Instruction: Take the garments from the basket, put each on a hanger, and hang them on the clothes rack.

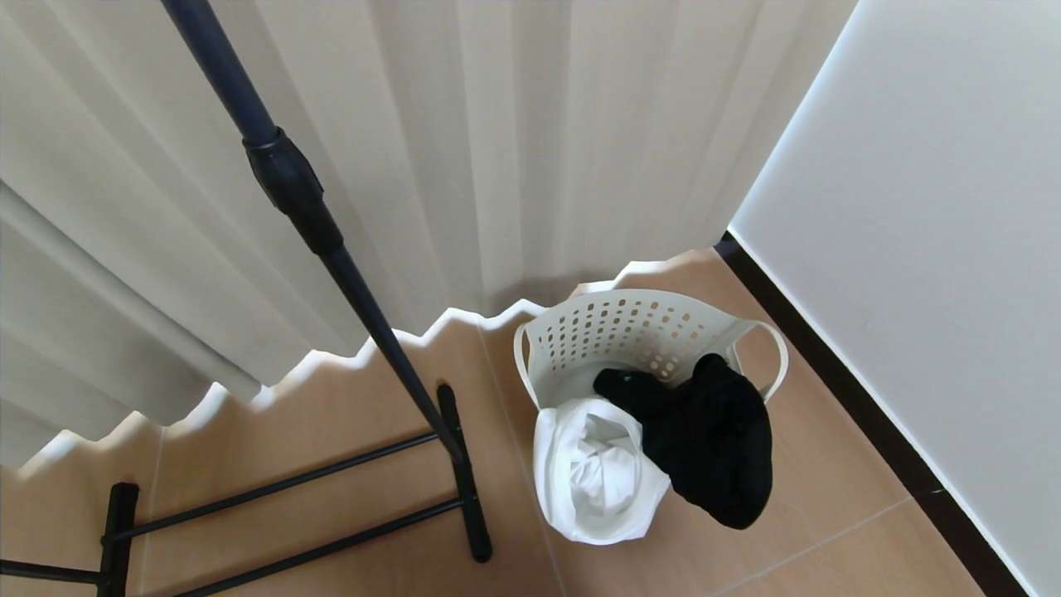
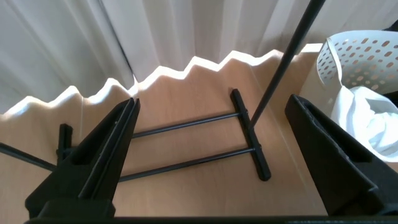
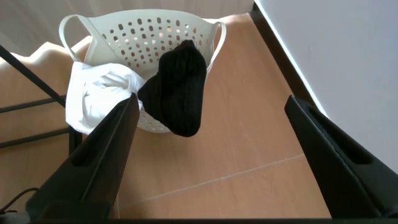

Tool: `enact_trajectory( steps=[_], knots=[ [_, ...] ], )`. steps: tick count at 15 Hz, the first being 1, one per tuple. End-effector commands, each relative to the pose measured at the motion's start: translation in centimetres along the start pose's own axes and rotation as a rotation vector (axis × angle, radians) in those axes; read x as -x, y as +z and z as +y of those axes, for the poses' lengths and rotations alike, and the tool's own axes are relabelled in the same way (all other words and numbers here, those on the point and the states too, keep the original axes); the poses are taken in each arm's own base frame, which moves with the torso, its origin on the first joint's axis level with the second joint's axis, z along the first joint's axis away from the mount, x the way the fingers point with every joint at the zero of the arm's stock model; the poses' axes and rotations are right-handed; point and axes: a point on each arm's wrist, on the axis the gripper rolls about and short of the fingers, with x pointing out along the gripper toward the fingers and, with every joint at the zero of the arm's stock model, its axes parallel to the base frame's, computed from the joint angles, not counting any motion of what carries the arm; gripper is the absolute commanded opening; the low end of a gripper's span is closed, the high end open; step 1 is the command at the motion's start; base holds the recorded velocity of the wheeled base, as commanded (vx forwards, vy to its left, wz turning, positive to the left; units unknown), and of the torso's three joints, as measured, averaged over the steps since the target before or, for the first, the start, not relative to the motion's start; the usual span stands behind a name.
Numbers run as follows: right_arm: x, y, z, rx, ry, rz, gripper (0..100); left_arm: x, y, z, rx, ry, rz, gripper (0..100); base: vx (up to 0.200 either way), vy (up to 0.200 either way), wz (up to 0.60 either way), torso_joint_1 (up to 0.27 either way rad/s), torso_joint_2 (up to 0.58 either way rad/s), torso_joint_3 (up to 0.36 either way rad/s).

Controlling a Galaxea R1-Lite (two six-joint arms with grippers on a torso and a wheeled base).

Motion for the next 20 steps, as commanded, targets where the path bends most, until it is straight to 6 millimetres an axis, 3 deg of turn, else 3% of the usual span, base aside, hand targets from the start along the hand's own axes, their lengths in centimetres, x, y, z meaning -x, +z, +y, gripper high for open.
enact_trajectory(
  steps=[1, 15, 20],
  knots=[
    [-0.02, -0.05, -0.01, 0.000, 0.000, -0.001, 100, -0.01, 0.00, 0.00, 0.000, 0.000, 0.001, 100, 0.000, 0.000, 0.00, 0.002, 0.01, -0.183],
    [-0.02, -0.05, -0.01, -0.008, -0.001, -0.001, 100, -0.01, 0.00, 0.00, 0.003, 0.000, 0.001, 100, 0.000, 0.000, 0.00, 0.001, 0.00, -0.193],
    [-0.09, -0.09, 0.04, 0.068, 0.021, 0.019, 100, -0.01, 0.00, 0.00, 0.009, 0.000, 0.001, 100, 0.000, 0.000, 0.00, 0.000, 0.00, -0.019]
  ],
)
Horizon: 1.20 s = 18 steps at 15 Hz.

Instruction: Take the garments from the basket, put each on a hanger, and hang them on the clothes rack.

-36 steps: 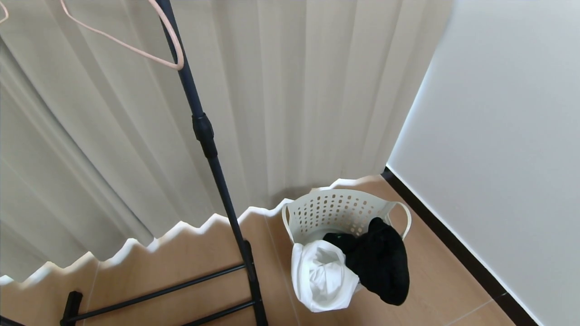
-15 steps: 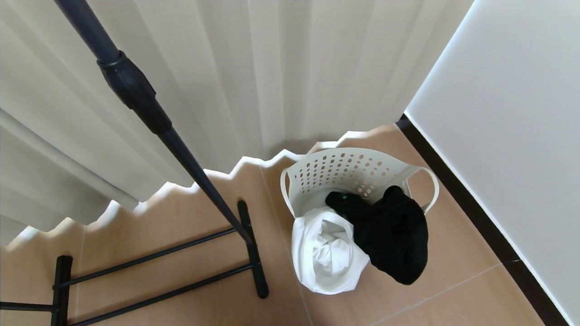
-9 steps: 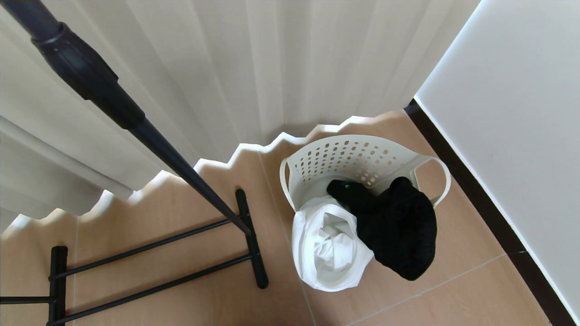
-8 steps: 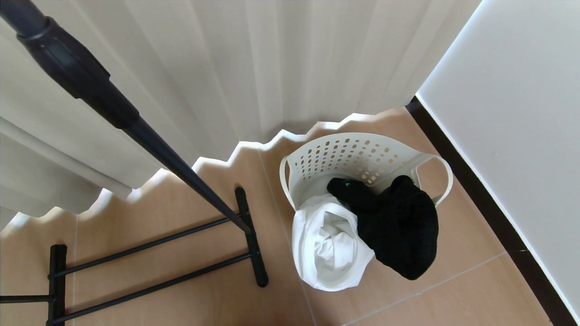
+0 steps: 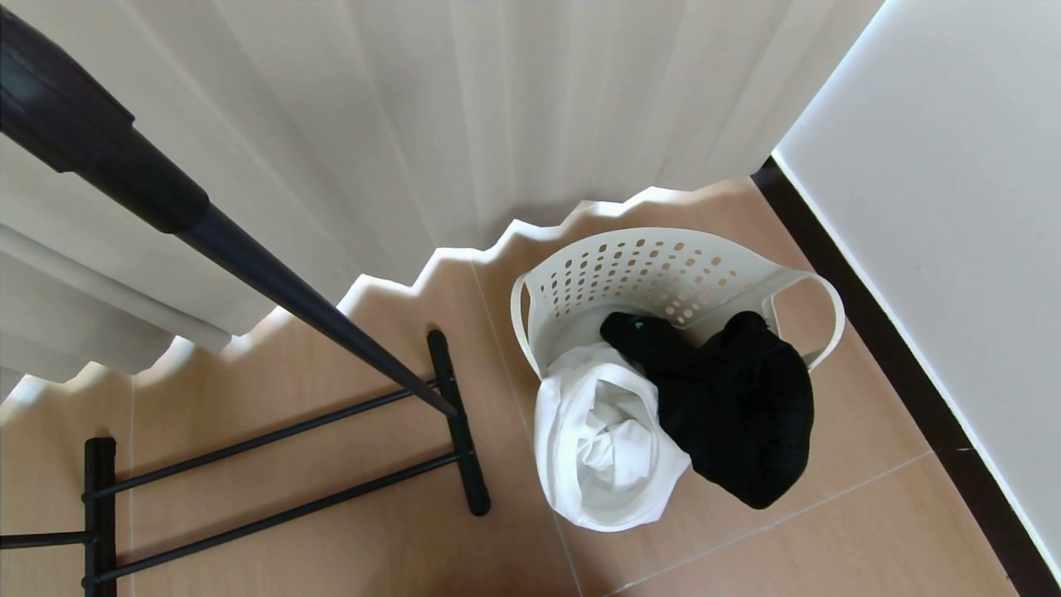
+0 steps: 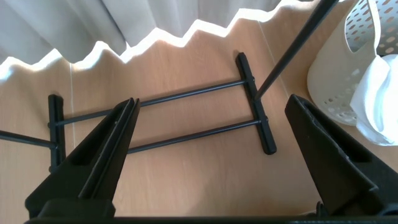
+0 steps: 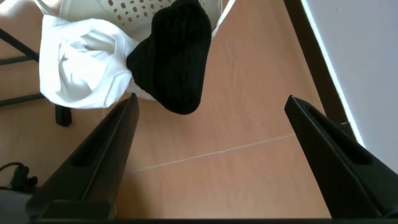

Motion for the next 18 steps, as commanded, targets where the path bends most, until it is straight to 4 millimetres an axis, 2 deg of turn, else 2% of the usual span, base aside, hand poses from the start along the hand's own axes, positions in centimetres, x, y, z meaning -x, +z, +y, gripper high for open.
enact_trajectory(
  steps=[1, 3, 4, 5, 8, 9, 10, 11, 12, 13, 15, 16, 17, 18],
  knots=[
    [-0.2, 0.1, 0.0, 0.037, 0.011, 0.035, 100, 0.0, 0.0, 0.0, 0.001, 0.000, 0.001, 100, 0.000, 0.000, 0.00, 0.000, 0.00, 0.000],
    [-1.1, 1.3, 0.0, 0.197, 0.073, 0.132, 100, 0.0, 0.0, 0.0, 0.005, 0.000, 0.001, 100, 0.000, 0.000, 0.00, 0.000, 0.00, 0.000],
    [-1.1, 1.3, 0.0, 0.197, 0.073, 0.132, 100, 0.0, 0.0, 0.0, 0.005, 0.000, 0.001, 100, 0.000, 0.000, 0.00, 0.000, 0.00, 0.000],
    [-3.2, 4.0, -0.1, 0.246, 0.175, 0.247, 100, 0.0, 0.0, 0.0, -0.004, 0.002, -0.001, 100, 0.000, 0.000, 0.00, 0.000, 0.00, 0.000],
    [-7.0, 6.3, -0.1, 0.337, 0.306, 0.388, 100, 0.0, 0.0, 0.0, -0.004, 0.000, -0.001, 100, 0.000, 0.000, 0.00, 0.000, 0.00, 0.000],
    [-9.3, 7.6, -0.3, 0.376, 0.328, 0.427, 100, 0.0, 0.0, 0.0, -0.004, 0.000, -0.001, 100, 0.000, 0.000, 0.00, 0.000, 0.00, 0.000],
    [-10.1, 8.0, -0.3, 0.388, 0.339, 0.442, 100, 0.0, 0.0, 0.0, -0.004, 0.000, -0.001, 100, 0.000, 0.000, 0.00, 0.000, 0.00, 0.000],
    [-12.3, 8.8, -0.2, 0.442, 0.380, 0.470, 100, 0.0, 0.0, 0.0, -0.004, 0.000, -0.001, 100, 0.000, 0.000, 0.00, 0.000, 0.00, 0.000],
    [-15.2, 9.3, -0.1, 0.557, 0.440, 0.507, 100, 0.0, 0.0, 0.0, -0.004, 0.000, -0.001, 100, 0.000, 0.000, 0.00, 0.000, 0.00, 0.000],
    [-17.2, 9.8, -0.2, 0.670, 0.471, 0.510, 100, 0.0, 0.0, 0.0, -0.004, 0.000, -0.001, 100, 0.000, 0.000, 0.00, 0.000, 0.00, 0.000],
    [-20.6, 10.4, -0.3, 0.920, 0.524, 0.488, 100, 0.0, 0.0, 0.0, -0.004, 0.000, -0.001, 100, 0.000, 0.000, 0.00, 0.000, 0.00, 0.000],
    [-21.7, 10.6, -0.3, 0.988, 0.532, 0.485, 100, 0.0, 0.0, 0.0, -0.004, 0.000, -0.001, 100, 0.000, 0.000, 0.00, 0.000, 0.00, 0.000],
    [-23.8, 10.8, 0.0, 1.104, 0.524, 0.504, 100, 0.0, 0.0, 0.0, -0.004, 0.000, -0.001, 100, 0.000, 0.000, 0.00, 0.000, 0.00, 0.000],
    [-25.0, 10.9, 1.0, 1.142, 0.505, 0.528, 100, 0.0, 0.0, 0.0, -0.004, 0.000, -0.001, 100, 0.000, 0.000, 0.00, 0.000, 0.00, 0.000]
  ],
)
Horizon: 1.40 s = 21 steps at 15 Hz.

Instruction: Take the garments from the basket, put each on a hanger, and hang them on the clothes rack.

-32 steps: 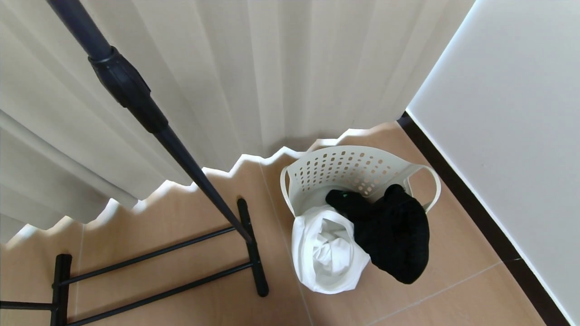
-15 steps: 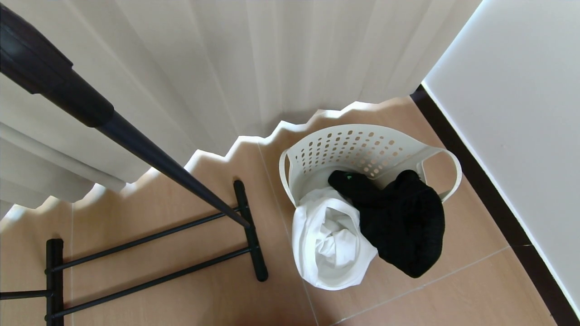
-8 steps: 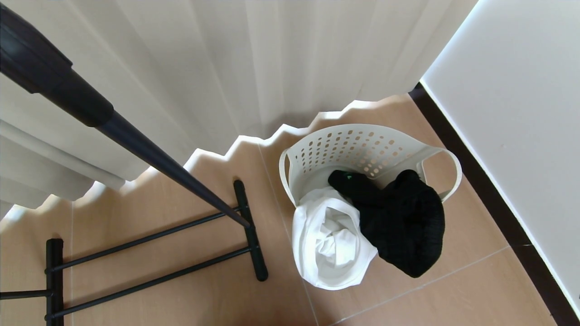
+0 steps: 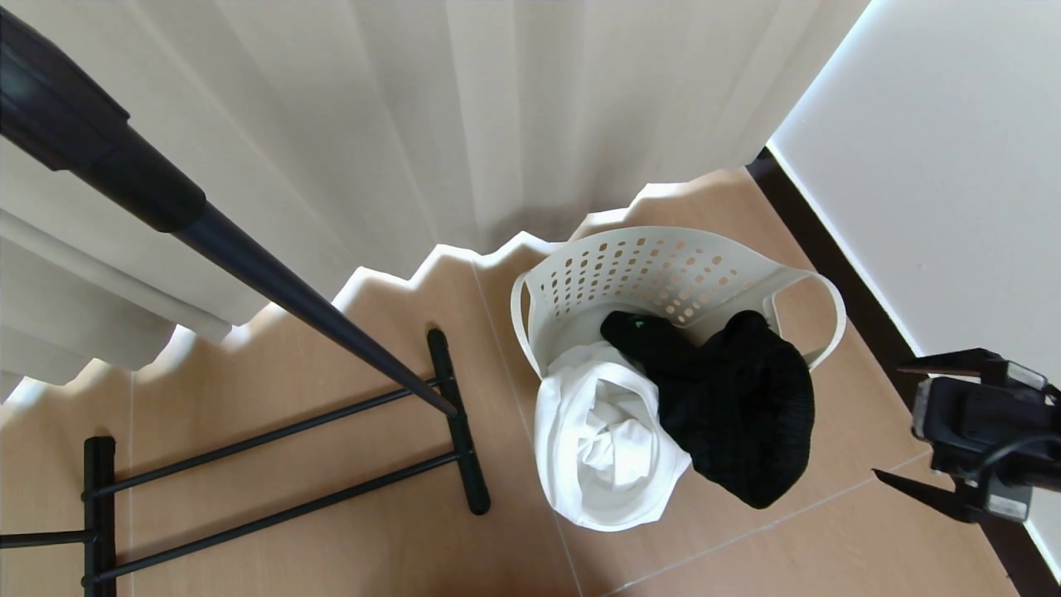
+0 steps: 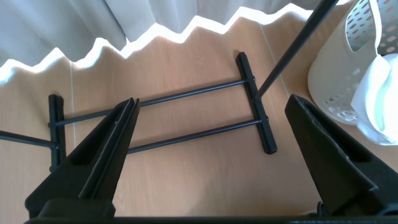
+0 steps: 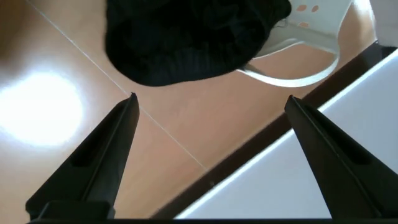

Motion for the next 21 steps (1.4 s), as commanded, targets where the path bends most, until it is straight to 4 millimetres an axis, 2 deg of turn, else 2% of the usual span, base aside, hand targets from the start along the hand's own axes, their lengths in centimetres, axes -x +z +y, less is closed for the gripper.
enact_trajectory(
  steps=[1, 4, 8, 11, 14, 19, 21],
  knots=[
    [-5.2, 1.8, -1.7, 0.082, 0.058, 0.082, 100, 0.0, 0.0, 0.0, 0.000, 0.001, 0.001, 100, 0.000, 0.000, 0.00, 0.000, 0.00, 0.000],
    [-8.3, 2.2, -2.5, 0.064, -0.018, 0.078, 100, 0.0, 0.0, 0.0, 0.000, 0.001, 0.001, 100, 0.000, 0.000, 0.00, 0.000, 0.00, 0.000],
    [-10.7, 2.3, -3.2, 0.033, -0.049, 0.110, 100, 0.0, 0.0, 0.0, 0.000, 0.001, 0.001, 100, 0.000, 0.000, 0.00, 0.000, 0.00, 0.000],
    [-12.2, 2.6, -4.0, -0.059, -0.056, 0.112, 100, 0.0, 0.0, 0.0, 0.000, 0.001, 0.001, 100, 0.000, 0.000, 0.00, 0.000, 0.00, 0.000],
    [-13.0, 3.1, -4.5, -0.073, -0.074, 0.120, 100, 0.0, 0.0, 0.0, 0.000, 0.001, 0.001, 100, 0.000, 0.000, 0.00, 0.000, 0.00, 0.000],
    [-15.5, 3.8, -5.9, -0.136, -0.103, 0.118, 100, 0.0, 0.0, 0.0, 0.000, 0.001, 0.001, 100, 0.000, 0.000, 0.00, 0.000, 0.00, 0.000],
    [-15.7, 4.0, -6.4, -0.138, -0.117, 0.108, 100, 0.0, 0.0, 0.0, 0.000, 0.001, 0.001, 100, 0.000, 0.000, 0.00, 0.000, 0.00, 0.000]
  ],
)
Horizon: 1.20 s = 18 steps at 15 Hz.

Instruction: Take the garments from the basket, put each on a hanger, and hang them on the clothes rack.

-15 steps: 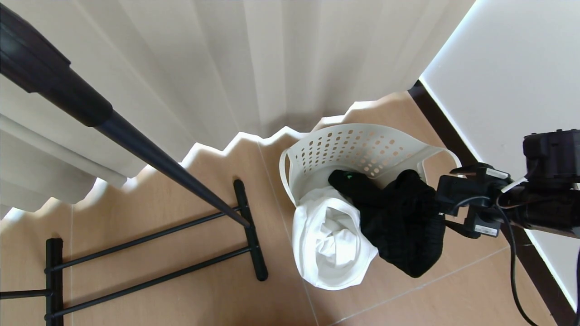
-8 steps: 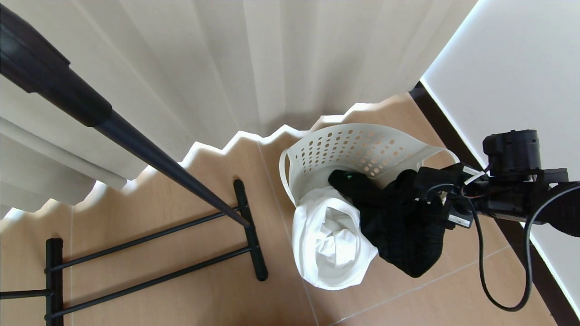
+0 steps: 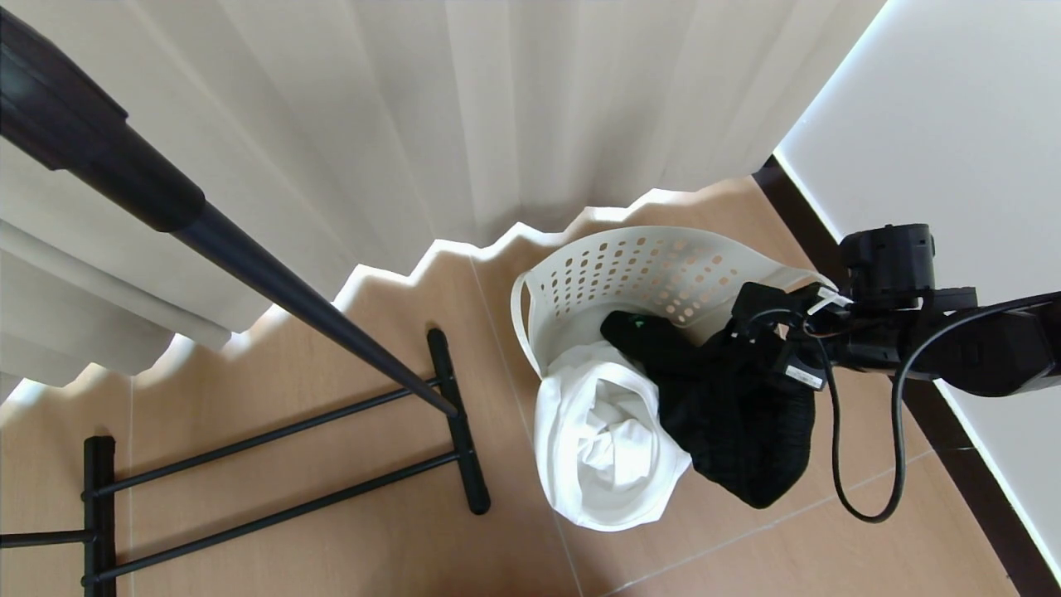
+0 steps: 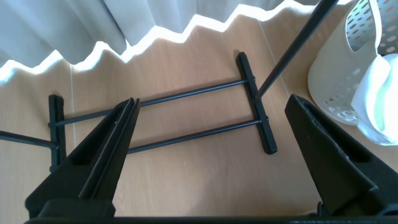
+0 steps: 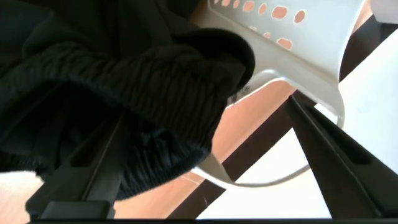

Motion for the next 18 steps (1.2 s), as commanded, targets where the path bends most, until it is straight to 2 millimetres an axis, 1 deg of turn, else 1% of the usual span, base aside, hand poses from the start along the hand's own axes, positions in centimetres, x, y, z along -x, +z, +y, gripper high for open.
enact_trajectory(
  steps=[1, 2, 4, 7, 8, 10, 12, 13, 14, 15, 16, 17, 18],
  knots=[
    [-0.4, 0.2, -0.2, 0.000, -0.002, -0.002, 100, 0.0, 0.0, 0.0, 0.001, 0.000, 0.001, 100, 0.000, 0.000, 0.00, 0.000, 0.00, 0.000],
    [-0.5, 0.2, -0.2, 0.000, -0.003, -0.003, 0, 0.0, 0.0, 0.0, 0.001, 0.000, 0.001, 100, 0.000, 0.000, 0.00, 0.000, 0.00, 0.000],
    [-1.0, 0.2, 0.0, -0.051, -0.010, -0.009, 0, 0.0, 0.0, 0.0, 0.001, 0.000, 0.001, 100, 0.000, 0.000, 0.00, 0.000, 0.00, 0.000],
    [-0.5, 0.4, -0.3, -0.087, -0.031, -0.030, 0, 0.0, 0.0, 0.0, 0.001, 0.000, 0.001, 100, 0.000, 0.000, 0.00, 0.000, 0.00, 0.000],
    [0.1, 0.4, -0.5, -0.094, -0.038, -0.038, 0, 0.0, 0.0, 0.0, 0.001, 0.000, 0.001, 100, 0.000, 0.000, 0.00, 0.000, 0.00, 0.000],
    [1.8, 0.4, -0.9, -0.130, -0.058, -0.058, 0, 0.0, 0.0, 0.0, 0.001, 0.000, 0.001, 100, 0.000, 0.000, 0.00, 0.000, 0.00, 0.000],
    [3.4, 1.0, -0.8, -0.151, -0.066, -0.093, 0, 0.0, 0.0, 0.0, 0.001, 0.000, 0.001, 100, 0.000, 0.000, 0.00, 0.000, 0.00, 0.000],
    [5.8, 1.8, -0.5, -0.233, -0.074, -0.148, 0, 0.0, 0.0, 0.0, 0.001, 0.000, 0.001, 100, 0.000, 0.000, 0.00, 0.000, 0.00, 0.000],
    [7.5, 2.3, -0.4, -0.303, -0.079, -0.191, 0, 0.0, 0.0, 0.0, 0.001, 0.000, 0.002, 100, 0.000, 0.000, 0.00, 0.000, 0.00, 0.000],
    [10.8, 2.7, 0.2, -0.409, -0.070, -0.264, 0, 0.0, 0.0, 0.0, 0.001, 0.000, 0.001, 100, 0.000, 0.000, 0.00, 0.000, 0.00, 0.000],
    [11.9, 2.7, 0.7, -0.451, -0.061, -0.289, 0, 0.0, 0.0, 0.0, 0.001, 0.000, 0.001, 100, 0.000, 0.000, 0.00, 0.000, 0.00, 0.000],
    [14.7, 1.9, 2.0, -0.544, -0.033, -0.332, 0, 0.0, 0.0, 0.0, -0.001, 0.000, 0.001, 100, 0.000, 0.000, 0.00, 0.000, 0.00, 0.000],
    [15.9, 1.2, 2.4, -0.579, -0.032, -0.349, 0, 0.0, 0.0, 0.0, -0.001, 0.000, 0.001, 100, 0.000, 0.000, 0.00, 0.000, 0.00, 0.000]
  ],
)
